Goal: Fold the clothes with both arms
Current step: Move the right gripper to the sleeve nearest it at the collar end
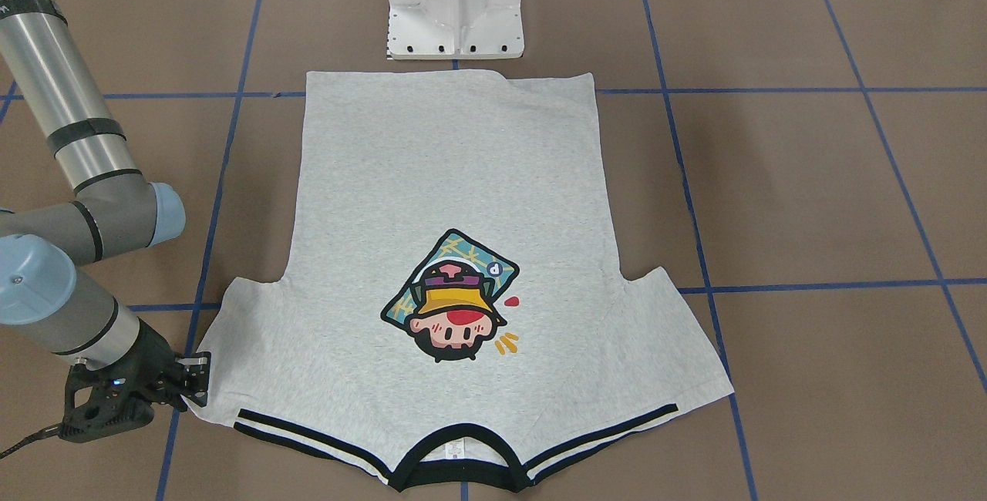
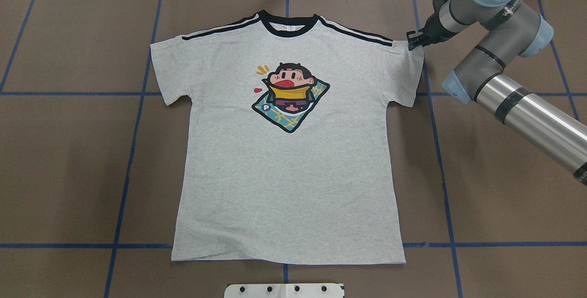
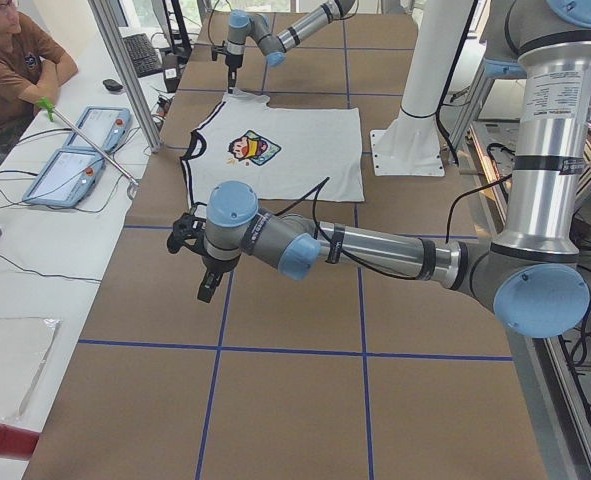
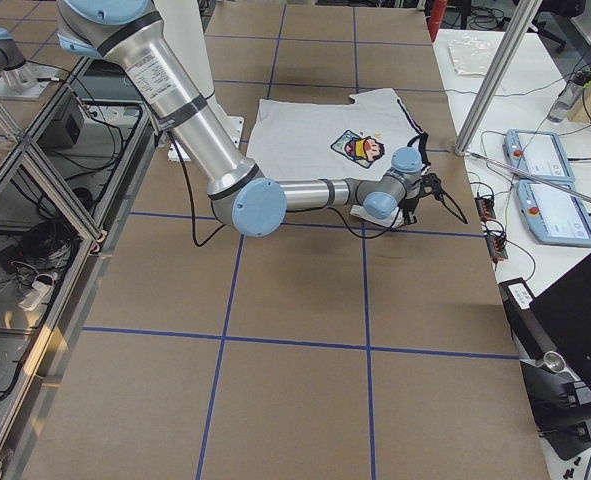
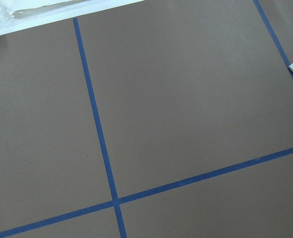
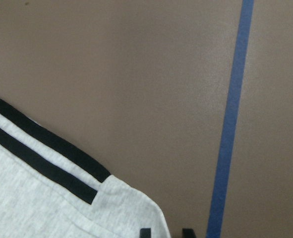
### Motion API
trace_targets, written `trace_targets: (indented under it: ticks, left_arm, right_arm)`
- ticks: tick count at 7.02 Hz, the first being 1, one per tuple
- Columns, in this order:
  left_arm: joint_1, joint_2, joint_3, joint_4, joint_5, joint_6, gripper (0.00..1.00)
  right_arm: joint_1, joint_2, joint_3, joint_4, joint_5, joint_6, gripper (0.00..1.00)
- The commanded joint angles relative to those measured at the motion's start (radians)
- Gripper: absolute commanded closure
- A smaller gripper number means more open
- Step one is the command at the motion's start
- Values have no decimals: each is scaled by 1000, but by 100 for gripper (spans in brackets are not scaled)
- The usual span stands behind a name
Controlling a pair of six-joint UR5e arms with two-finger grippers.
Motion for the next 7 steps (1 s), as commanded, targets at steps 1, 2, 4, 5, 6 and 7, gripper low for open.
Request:
trace_targets:
  ticks: [1,2,4,5,6,7]
  left_arm:
    - [0,0,-1,-1,-1,-12,0]
    - [0,0,-1,0,-1,-12,0]
    - [0,0,-1,2,-1,-12,0]
    - [0,0,-1,2,-1,-12,0]
    - [0,0,0,0,1,-12,0]
    - [0,0,6,-6,1,-12,0]
  right_arm:
    - [-2,-14,9,-13,0,-6,67]
    - [-2,-17,9,-13,0,-16,67]
    - [-1,-16,15,-18,0,-13,100]
    - [-1,-13,16,-29,0,-11,100]
    - [-1,-10,56,-64,0,-8,100]
    - [-1,6,96,-97,0,-2,100]
